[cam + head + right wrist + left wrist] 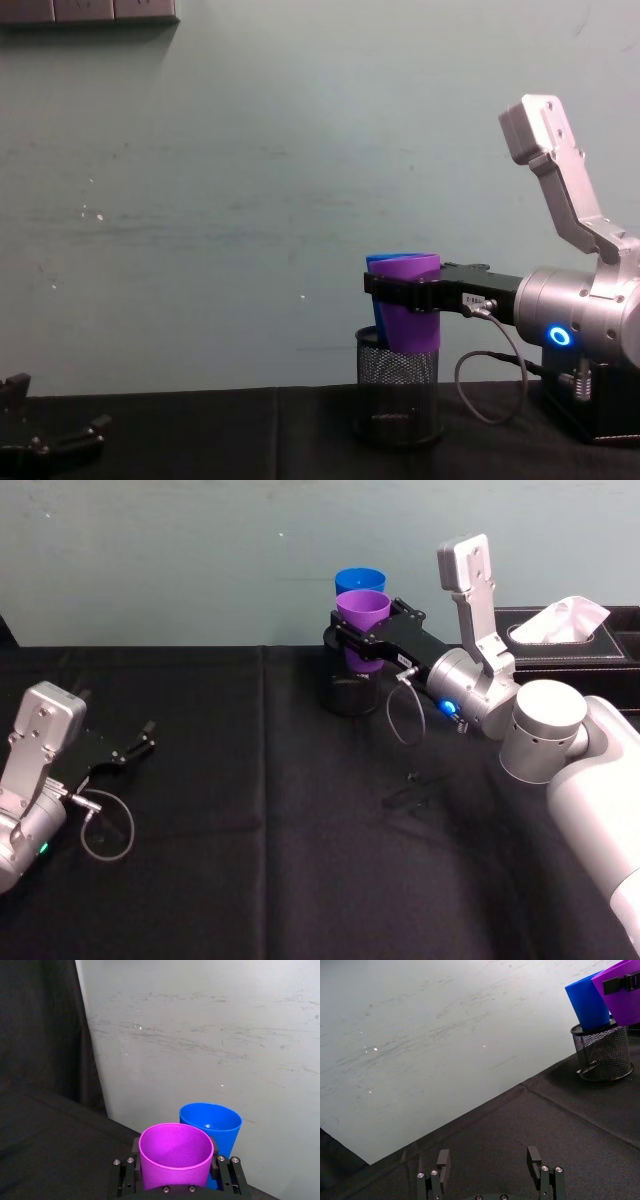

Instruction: Pick up one cup with a gripper and tap it against the other cup.

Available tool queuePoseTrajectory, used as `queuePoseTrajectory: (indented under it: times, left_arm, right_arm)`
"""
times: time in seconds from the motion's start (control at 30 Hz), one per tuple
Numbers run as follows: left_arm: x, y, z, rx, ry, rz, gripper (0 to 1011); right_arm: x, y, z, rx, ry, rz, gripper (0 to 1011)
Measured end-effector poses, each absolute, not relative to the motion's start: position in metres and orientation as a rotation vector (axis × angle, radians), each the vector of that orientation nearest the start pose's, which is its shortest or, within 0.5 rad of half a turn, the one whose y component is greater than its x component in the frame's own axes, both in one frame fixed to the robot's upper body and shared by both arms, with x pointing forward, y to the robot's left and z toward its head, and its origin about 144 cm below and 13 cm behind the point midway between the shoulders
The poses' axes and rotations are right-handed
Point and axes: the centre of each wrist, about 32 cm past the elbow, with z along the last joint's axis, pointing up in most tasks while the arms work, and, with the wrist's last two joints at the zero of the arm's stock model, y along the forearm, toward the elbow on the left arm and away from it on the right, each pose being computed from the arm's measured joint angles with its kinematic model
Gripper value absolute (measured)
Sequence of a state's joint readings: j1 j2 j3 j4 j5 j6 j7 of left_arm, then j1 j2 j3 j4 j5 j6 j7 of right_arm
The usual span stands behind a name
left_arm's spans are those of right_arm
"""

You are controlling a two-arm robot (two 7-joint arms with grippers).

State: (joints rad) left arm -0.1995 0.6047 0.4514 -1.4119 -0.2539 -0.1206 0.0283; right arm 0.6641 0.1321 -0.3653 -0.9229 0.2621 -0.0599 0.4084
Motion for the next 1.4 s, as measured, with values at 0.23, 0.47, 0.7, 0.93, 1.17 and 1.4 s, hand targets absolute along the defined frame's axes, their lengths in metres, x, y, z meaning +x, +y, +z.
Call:
queuePoseTrajectory:
  times: [0.23, 0.47, 0.7, 0.93, 1.17, 1.4]
  left_arm:
    - [0.489, 0.310, 1.140, 0.304, -0.285, 1.248, 1000]
    - [0.489, 0.310, 1.140, 0.305, -0.285, 1.248, 1000]
    - [0.489, 0.310, 1.140, 0.304, -0.285, 1.248, 1000]
    - [0.489, 0.310, 1.140, 0.304, -0.285, 1.248, 1000]
    - [0.489, 0.310, 1.140, 0.304, -0.285, 1.248, 1000]
    - [0.489, 0.310, 1.140, 0.304, -0.285, 1.248, 1000]
  right_arm:
    - [0.628, -0.200, 1.199, -0.037, -0.054, -0.955, 741]
    - [0.628, -0.200, 1.199, -0.037, -0.054, -0.955, 741]
    - [0.623, -0.200, 1.198, -0.021, -0.058, -0.934, 741]
    - [0.604, -0.203, 1.192, 0.013, -0.049, -0.899, 741]
    - [0.573, -0.212, 1.181, 0.041, -0.030, -0.867, 741]
    - [0.539, -0.217, 1.157, 0.042, -0.022, -0.835, 742]
